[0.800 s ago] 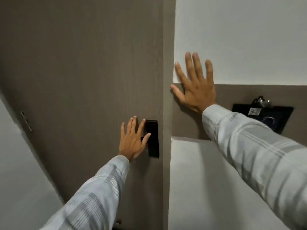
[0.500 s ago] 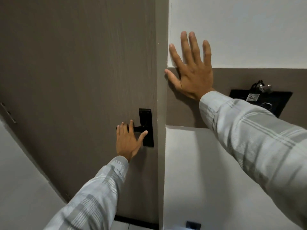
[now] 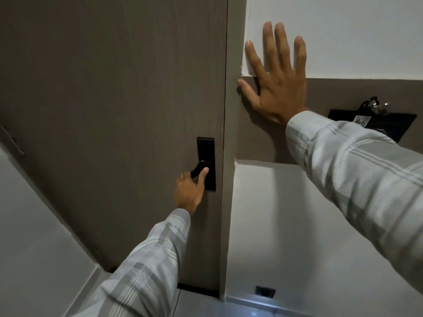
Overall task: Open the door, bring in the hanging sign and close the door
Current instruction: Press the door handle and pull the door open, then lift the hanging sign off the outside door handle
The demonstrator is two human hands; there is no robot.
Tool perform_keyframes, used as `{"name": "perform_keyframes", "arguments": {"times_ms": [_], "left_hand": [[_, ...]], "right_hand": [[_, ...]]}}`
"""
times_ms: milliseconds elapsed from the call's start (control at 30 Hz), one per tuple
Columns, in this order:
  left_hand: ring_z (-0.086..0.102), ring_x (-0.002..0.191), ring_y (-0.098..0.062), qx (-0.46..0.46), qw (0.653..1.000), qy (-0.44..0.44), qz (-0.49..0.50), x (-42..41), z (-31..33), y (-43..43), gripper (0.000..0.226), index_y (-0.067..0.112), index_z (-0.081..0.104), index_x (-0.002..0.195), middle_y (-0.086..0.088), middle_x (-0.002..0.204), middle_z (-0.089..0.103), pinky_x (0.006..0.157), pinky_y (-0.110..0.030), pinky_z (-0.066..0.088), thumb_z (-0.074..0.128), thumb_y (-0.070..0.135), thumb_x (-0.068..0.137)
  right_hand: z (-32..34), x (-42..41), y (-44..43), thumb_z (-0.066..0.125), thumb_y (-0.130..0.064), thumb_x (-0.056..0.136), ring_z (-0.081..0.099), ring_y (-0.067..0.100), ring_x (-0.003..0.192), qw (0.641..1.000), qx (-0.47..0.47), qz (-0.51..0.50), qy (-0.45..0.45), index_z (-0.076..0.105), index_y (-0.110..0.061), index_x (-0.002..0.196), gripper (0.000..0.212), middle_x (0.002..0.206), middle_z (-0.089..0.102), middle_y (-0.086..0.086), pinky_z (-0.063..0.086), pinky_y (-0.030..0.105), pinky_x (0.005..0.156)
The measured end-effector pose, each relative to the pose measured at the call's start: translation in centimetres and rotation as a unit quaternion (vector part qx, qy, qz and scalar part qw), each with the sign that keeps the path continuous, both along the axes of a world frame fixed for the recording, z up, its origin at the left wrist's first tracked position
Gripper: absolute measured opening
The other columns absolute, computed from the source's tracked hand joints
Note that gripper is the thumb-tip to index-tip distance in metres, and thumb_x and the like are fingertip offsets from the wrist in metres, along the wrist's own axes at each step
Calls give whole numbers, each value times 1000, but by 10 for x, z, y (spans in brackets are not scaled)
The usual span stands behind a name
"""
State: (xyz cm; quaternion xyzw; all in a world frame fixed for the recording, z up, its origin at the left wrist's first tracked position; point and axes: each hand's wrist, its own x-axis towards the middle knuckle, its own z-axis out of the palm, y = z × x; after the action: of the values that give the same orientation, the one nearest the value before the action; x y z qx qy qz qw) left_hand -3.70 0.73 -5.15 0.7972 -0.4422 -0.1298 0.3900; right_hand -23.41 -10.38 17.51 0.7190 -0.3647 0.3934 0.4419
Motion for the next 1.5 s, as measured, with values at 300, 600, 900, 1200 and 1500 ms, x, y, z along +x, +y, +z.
{"name": "perform_keyframes", "arguments": {"times_ms": [300, 600, 900, 1200, 1500], "left_hand": [[52, 122, -32, -20, 984, -170, -44, 31, 5, 34, 69, 16, 59, 119, -12, 121, 60, 108, -48, 42, 33, 73, 91], [57, 116, -27, 40, 941, -335, -29, 34, 32, 65, 80, 13, 66, 105, -11, 108, 68, 124, -45, 15, 11, 69, 89], [52, 127, -22, 44, 940, -338, 37, 21, 33, 117, 74, 15, 65, 99, -5, 111, 69, 125, -44, 8, 7, 61, 94], [4, 155, -18, -55, 910, -383, 147, -6, 41, 179, 70, 22, 12, 157, -3, 166, 13, 126, -43, 2, 18, 59, 98], [7, 155, -27, -80, 827, -542, 126, -27, 52, 230, 72, 19, 2, 158, -8, 167, 0, 124, -53, 3, 27, 54, 100]], "right_hand": [[-11, -3, 9, 28, -61, 100, 17, 35, 153, 997, 71, 39, 3, 21, -20, 158, 71, 165, 19, 19, 14, 59, 121], [-107, -4, 25, 51, -29, 98, 22, 35, 151, 977, 109, 182, 13, 28, -10, 155, 65, 161, 25, 23, 7, 49, 123], [-200, -7, 51, 61, -7, 80, 53, 39, 127, 921, 215, 326, 19, 48, -4, 138, 60, 131, 58, 22, 40, 52, 112], [-243, 47, 80, 70, -30, 88, 41, 30, 135, 730, 589, 345, 39, 26, -16, 154, 81, 144, 44, 10, 42, 44, 107], [-253, 126, 127, 78, -26, 86, 49, 36, 131, 562, 759, 324, -51, 39, -13, 147, 74, 142, 51, 16, 43, 42, 105]]}}
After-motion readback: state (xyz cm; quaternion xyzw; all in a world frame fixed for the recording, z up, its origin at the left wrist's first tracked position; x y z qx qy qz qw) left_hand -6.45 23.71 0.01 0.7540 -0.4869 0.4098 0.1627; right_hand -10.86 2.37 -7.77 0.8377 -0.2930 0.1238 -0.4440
